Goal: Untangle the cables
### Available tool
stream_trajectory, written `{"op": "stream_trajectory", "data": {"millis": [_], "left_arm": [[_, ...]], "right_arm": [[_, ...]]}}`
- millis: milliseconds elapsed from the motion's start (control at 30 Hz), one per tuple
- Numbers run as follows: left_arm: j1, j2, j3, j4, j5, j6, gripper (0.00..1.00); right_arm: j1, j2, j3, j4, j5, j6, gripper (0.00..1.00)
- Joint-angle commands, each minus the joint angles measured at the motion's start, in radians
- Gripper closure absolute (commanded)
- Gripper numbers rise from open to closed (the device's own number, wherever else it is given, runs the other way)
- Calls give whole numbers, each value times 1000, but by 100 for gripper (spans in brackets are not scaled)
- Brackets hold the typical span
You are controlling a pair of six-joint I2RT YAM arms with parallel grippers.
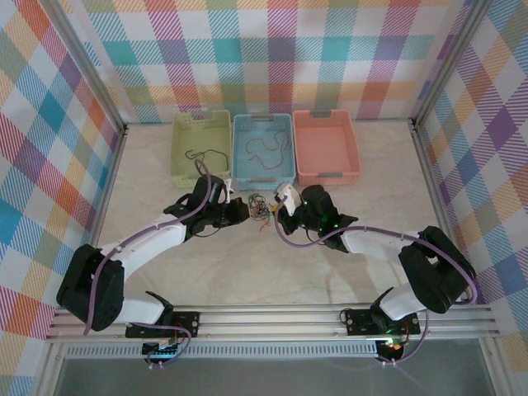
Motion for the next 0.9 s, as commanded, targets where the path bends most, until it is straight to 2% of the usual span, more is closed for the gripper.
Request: {"op": "stream_trajectory", "data": {"millis": [0,300,467,633,733,867], "left_arm": [[7,-33,-20,-72,-71,27,100],[7,-51,-21,-82,-84,35,100],[7,-55,-26,-79,-88,35,91],[7,-30,-16,-82,-77,37,85],[7,-14,-12,-83,-69,36,71],[7,-17,-14,-76,-63,35,69]], "right_arm": [[-17,-21,-9,-17,90,6,100],[-22,-15,-1,-39,114,40,100],[-25,-15,0,-42,113,46,100],[-25,-2,8,-39,23,34,100],[-25,36,43,-82,-77,23,100],[-24,57,59,-89,-171,23,100]]}}
